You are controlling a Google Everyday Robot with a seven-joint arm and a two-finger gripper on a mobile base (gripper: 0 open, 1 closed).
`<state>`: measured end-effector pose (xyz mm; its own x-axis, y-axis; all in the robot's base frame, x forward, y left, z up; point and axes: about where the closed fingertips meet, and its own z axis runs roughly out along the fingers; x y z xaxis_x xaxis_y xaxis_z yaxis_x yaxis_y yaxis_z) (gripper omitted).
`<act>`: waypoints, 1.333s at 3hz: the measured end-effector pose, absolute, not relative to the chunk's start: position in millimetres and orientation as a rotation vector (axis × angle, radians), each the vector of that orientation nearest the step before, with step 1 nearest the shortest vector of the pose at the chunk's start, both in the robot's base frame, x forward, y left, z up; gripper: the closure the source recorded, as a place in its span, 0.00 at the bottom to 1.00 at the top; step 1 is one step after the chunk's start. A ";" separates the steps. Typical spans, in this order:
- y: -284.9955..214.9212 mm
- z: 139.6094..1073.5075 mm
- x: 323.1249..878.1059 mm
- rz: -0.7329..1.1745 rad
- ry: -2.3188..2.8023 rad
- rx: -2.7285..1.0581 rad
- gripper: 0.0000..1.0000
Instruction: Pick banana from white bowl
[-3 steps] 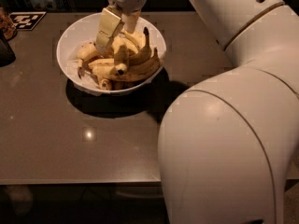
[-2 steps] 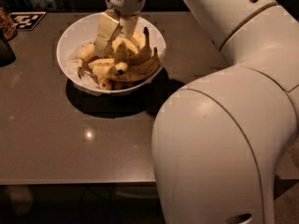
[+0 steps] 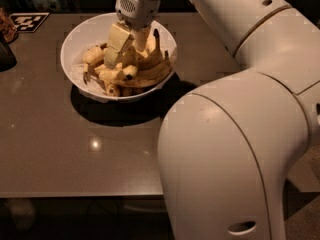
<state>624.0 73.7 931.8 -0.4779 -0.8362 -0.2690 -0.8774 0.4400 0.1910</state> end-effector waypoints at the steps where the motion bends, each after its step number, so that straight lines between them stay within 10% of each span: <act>1: 81.2 931.6 632.7 0.464 2.520 -1.501 0.42; 4: 85.7 941.1 638.3 0.442 2.415 -1.500 1.00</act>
Offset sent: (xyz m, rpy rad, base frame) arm 0.0078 0.0067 -0.0001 0.0209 -0.0252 -0.0092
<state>638.3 85.7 941.1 -0.4310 -0.8197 -0.3772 -0.9002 0.4195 0.1169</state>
